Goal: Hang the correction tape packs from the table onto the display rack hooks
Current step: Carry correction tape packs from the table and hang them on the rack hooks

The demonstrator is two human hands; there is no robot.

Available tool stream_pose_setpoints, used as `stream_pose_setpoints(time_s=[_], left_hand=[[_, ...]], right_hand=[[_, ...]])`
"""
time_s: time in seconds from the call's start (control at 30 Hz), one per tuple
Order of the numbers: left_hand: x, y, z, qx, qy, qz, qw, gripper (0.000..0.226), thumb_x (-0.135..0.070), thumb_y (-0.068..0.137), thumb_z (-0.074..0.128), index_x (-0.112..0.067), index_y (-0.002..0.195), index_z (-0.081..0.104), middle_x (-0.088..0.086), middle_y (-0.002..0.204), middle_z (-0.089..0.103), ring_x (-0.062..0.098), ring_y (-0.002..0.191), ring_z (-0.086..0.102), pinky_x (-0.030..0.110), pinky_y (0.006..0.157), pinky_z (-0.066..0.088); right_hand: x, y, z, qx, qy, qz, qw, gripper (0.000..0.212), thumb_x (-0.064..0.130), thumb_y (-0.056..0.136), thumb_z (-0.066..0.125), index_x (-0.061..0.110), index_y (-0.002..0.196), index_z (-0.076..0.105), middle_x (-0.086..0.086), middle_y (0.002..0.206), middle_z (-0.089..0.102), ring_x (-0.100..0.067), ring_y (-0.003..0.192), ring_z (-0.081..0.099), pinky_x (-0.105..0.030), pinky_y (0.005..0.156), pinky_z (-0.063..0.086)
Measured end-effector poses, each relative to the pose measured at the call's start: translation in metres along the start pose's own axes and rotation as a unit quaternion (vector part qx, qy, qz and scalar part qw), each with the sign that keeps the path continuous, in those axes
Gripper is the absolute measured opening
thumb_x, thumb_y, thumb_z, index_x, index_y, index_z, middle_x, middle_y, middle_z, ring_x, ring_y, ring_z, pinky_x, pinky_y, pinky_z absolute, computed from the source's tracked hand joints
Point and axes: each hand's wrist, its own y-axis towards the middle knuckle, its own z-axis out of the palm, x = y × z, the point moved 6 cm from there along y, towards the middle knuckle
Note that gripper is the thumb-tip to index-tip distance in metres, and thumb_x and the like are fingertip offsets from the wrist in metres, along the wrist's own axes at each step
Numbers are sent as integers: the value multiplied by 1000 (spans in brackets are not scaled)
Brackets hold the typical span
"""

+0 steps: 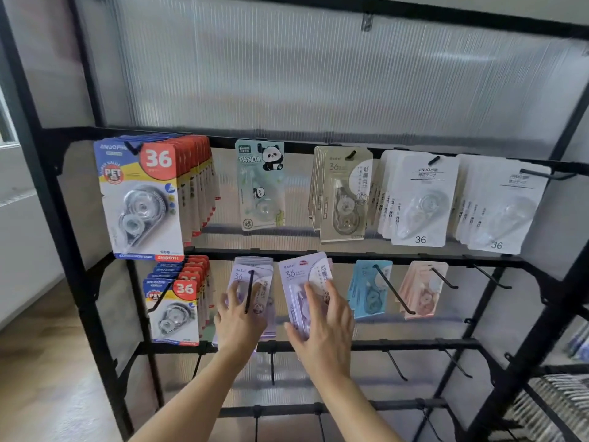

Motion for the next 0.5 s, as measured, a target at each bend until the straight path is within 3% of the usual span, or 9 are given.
stream_pose_setpoints(time_s=[0.2, 0.33, 0.5], left_hand=[[6, 14, 8, -7, 18, 10, 1000, 60, -26, 88, 60, -34, 141, 34, 3, 150, 14, 34, 135, 17, 50, 106, 32], [6, 9, 7, 26, -6, 28, 999, 66, -28, 89, 61, -34, 147, 29, 6, 155, 11, 33, 140, 11, 48, 109, 33], [22, -8, -12, 47, 0, 46, 998, 71, -36, 93, 58, -34, 151, 18, 5, 160, 4, 31, 146, 6, 44, 118, 19]], right_hand=[[0, 2, 4, -8, 5, 0, 1000, 83, 50, 64, 78, 24, 134, 43, -12, 138, 41, -28, 117, 43, -40, 85, 50], [2, 4, 2, 4, 13, 9, 1000, 82, 50, 64, 79, 23, 133, 44, -13, 137, 44, -32, 116, 53, -41, 85, 51], [7, 0, -5, 13, 26, 30, 999, 83, 43, 66, 81, 20, 136, 42, -14, 141, 38, -36, 122, 51, -47, 89, 50]])
